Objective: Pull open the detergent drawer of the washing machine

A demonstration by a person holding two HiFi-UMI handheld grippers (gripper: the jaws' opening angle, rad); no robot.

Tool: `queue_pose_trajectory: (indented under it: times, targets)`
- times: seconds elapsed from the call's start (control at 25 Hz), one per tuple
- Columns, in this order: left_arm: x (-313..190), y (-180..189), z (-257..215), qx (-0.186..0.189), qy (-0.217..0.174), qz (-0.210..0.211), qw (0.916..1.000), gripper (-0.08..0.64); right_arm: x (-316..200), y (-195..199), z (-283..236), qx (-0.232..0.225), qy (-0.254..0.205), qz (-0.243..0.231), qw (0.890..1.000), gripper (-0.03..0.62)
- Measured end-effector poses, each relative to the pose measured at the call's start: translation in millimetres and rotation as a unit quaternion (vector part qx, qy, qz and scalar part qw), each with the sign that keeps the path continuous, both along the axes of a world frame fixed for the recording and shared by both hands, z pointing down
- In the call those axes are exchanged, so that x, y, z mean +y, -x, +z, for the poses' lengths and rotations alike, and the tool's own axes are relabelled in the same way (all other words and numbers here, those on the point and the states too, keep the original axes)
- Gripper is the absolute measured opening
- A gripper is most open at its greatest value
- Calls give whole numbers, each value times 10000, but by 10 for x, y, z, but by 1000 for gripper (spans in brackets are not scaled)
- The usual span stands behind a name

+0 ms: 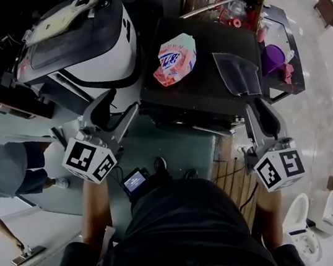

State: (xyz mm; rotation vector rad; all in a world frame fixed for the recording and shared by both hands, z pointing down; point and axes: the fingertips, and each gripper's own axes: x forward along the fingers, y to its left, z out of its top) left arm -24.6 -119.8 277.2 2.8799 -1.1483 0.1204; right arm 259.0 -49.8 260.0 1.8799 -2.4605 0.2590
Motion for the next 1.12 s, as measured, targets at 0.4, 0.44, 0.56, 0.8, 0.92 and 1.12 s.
queue_pose_trajectory:
  times: [0.4, 0.44, 0.56, 0.8, 0.92, 1.12]
  targets:
    - [-350, 211, 147, 199, 176, 392, 9989, 302, -125, 284, -19, 136, 23, 398, 9991, 106]
    - [-381, 226, 173, 222, 206, 440, 9986, 302, -131, 312, -18, 149, 23, 443, 9989, 106]
    - [-482, 274, 265, 275, 288, 575, 9975, 302, -148, 404, -14, 209, 46, 583, 9981, 106]
    - [-672, 354, 450, 444, 461, 785, 9949, 302, -153, 564, 11, 330, 99, 816, 9961, 106]
    - [-734, 356, 568, 524, 568, 888, 9930, 302, -154, 618, 24, 379, 207, 949, 9945, 106]
    - [-799, 310, 806, 768, 983, 891, 9882, 302, -200, 615, 64, 443, 281, 999, 9936, 106]
